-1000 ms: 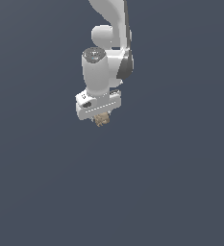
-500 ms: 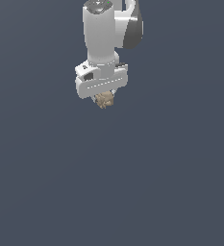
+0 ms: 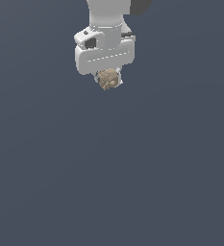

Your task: Pick up the object and move it to a goal position.

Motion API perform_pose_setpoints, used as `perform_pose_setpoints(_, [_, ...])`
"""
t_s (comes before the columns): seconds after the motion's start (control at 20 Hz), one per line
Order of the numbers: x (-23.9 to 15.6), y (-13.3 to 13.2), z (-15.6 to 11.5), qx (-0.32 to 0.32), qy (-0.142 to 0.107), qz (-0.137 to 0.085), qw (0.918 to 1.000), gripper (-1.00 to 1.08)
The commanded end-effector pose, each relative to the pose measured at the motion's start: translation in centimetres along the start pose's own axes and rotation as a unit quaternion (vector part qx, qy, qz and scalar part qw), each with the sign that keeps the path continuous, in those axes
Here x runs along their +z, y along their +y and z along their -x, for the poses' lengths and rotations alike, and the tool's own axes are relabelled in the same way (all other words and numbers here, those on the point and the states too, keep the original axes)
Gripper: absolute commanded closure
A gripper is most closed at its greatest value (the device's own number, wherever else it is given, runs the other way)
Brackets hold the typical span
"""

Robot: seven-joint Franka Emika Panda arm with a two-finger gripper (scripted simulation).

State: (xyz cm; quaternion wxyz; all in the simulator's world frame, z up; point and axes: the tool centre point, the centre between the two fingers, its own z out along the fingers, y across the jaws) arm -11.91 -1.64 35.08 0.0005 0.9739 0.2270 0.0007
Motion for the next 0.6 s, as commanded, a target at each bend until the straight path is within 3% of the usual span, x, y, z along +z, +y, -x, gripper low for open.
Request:
perform_pose_setpoints(0.0, [-1.6, -0.3, 0.1, 0.0, -0.001, 0.0, 1.0, 1.08])
perform_pose_setpoints(0.55, [-4.5, -0.8, -0.1, 0.0, -0.001, -0.001, 1.0, 1.08])
